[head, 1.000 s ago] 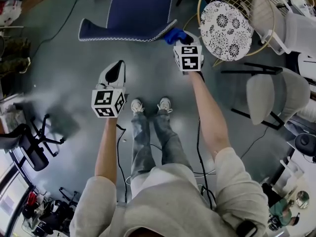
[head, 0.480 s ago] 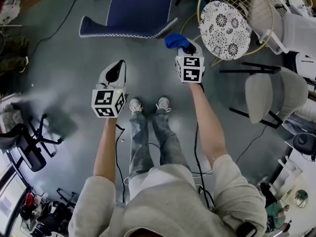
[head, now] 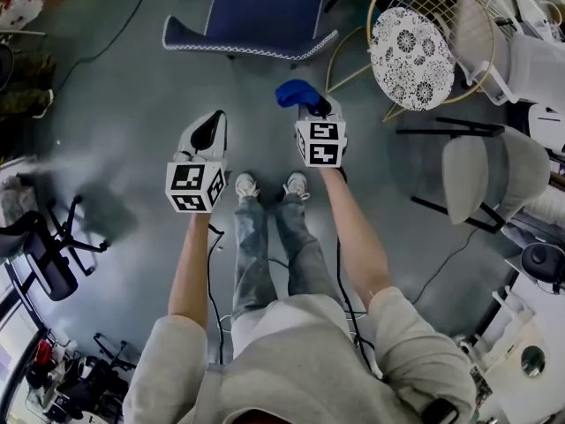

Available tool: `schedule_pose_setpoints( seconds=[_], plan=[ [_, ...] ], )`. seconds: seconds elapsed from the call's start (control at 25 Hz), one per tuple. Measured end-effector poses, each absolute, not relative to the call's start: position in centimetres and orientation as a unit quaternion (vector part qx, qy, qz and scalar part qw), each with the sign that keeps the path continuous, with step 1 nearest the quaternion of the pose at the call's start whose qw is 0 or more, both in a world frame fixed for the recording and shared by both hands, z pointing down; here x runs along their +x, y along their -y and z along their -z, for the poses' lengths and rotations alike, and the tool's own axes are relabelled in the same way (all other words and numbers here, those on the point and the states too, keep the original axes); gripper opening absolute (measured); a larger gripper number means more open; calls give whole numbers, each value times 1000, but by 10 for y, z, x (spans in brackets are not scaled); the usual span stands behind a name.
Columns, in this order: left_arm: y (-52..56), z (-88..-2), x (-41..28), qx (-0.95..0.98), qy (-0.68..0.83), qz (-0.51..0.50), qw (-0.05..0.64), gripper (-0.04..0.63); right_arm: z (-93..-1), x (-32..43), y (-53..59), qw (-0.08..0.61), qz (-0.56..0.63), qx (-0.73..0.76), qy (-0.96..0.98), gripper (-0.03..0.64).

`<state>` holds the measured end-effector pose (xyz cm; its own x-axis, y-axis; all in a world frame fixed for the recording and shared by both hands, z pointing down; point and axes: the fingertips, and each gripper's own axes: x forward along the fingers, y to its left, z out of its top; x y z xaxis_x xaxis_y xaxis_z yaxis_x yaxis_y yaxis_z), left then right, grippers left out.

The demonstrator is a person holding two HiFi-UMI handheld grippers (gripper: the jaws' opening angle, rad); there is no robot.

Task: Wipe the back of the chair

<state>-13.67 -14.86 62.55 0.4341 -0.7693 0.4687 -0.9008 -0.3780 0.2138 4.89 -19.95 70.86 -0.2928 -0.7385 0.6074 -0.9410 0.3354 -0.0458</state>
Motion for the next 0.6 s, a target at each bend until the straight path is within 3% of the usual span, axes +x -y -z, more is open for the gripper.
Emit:
schedule_pose_setpoints(
  seconds=[0.6],
  plan=[
    [132,-632,-220,798,538,-148,229,0,-717,-84,235,235,-204,497,810,52]
  ],
)
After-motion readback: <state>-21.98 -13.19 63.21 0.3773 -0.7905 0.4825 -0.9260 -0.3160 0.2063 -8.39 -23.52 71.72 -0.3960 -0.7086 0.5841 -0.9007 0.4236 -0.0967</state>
